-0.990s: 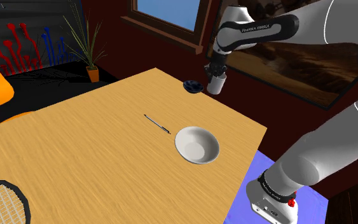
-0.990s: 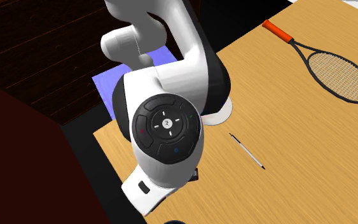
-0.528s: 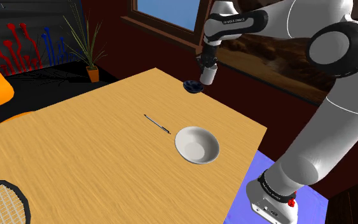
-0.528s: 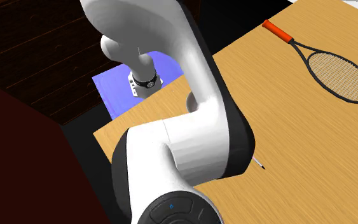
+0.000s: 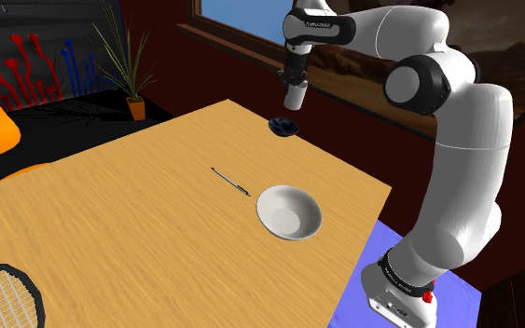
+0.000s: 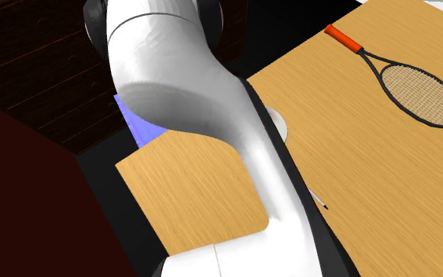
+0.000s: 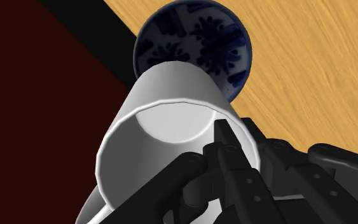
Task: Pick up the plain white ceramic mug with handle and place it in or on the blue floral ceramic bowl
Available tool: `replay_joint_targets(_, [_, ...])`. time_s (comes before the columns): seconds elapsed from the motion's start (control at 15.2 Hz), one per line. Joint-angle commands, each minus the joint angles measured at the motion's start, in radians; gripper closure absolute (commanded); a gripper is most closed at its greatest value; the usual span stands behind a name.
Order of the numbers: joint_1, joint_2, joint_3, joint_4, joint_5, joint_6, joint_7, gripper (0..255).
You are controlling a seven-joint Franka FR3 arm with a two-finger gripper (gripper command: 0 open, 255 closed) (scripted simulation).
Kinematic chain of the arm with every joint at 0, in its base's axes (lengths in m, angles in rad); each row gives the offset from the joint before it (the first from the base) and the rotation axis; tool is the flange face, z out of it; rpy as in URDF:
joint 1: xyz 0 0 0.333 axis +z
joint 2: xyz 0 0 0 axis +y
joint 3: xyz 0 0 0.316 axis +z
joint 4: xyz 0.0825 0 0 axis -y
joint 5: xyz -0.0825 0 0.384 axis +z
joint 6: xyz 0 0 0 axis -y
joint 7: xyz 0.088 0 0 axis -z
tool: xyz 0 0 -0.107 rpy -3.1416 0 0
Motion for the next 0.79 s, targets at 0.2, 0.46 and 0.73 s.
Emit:
replay_joint_targets(0.2, [-0.003,0.039,0.001,-0.004,0.003,0.042,-0.001,255])
replay_joint_targets(0.46, [-0.002,0.042,0.002,-0.052,0.003,0.094,0.000,255])
replay_joint_targets(0.73, [-0.001,0.050,0.002,-0.093,0.004,0.143,0.001,255])
